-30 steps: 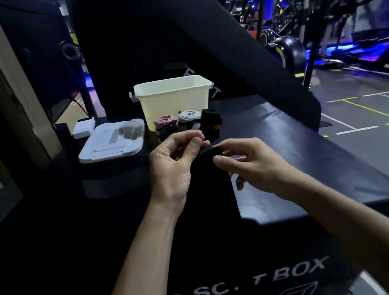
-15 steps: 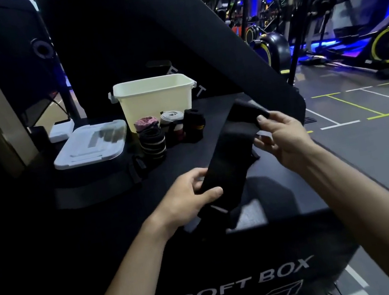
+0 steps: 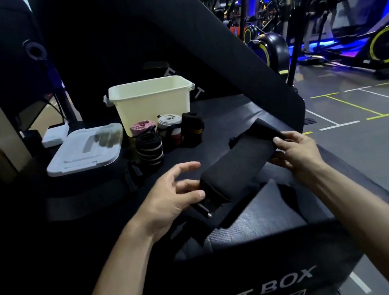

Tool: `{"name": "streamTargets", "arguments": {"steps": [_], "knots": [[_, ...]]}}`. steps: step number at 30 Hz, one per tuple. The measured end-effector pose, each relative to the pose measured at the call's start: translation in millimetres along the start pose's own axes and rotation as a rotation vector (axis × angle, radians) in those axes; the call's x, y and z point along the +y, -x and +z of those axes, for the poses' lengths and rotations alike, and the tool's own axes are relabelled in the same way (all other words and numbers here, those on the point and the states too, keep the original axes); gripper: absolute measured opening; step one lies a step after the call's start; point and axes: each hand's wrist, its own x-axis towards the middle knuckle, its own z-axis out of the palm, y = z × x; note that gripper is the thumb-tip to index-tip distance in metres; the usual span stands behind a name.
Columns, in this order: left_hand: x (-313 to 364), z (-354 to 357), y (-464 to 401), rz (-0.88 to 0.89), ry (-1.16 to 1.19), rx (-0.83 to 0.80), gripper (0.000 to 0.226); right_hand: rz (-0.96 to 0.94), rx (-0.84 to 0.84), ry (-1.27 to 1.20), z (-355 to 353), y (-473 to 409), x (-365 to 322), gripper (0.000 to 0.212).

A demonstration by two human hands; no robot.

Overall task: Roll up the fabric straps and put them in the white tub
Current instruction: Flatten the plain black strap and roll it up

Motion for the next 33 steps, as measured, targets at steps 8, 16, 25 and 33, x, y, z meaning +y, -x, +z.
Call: {"name": "streamTargets", "arguments": {"steps": [8,16,25,33], "knots": [[15.3,-4.0,3.5,0.136,0.265,0.020,0.039,-0.275,-0.348,0.693,-6.9,3.0,19.0,0.032],[23.9,-6.8,6.7,0.188,0.478,-0.040,0.046,-0.666,-0.662,1.119,0.5,24.0,17.3,0.039],[24.8,-11.7,13.3,0.172,0.332,0.098,0.044,-0.237,-0.083,1.001,18.8,-14.9,24.6,0.037],[24.3,-13.7,11.7,0.097,0.132,0.100,0.042,-0.138,-0.128,1.130,45.9,-47.7,13.3,0.029]]}}
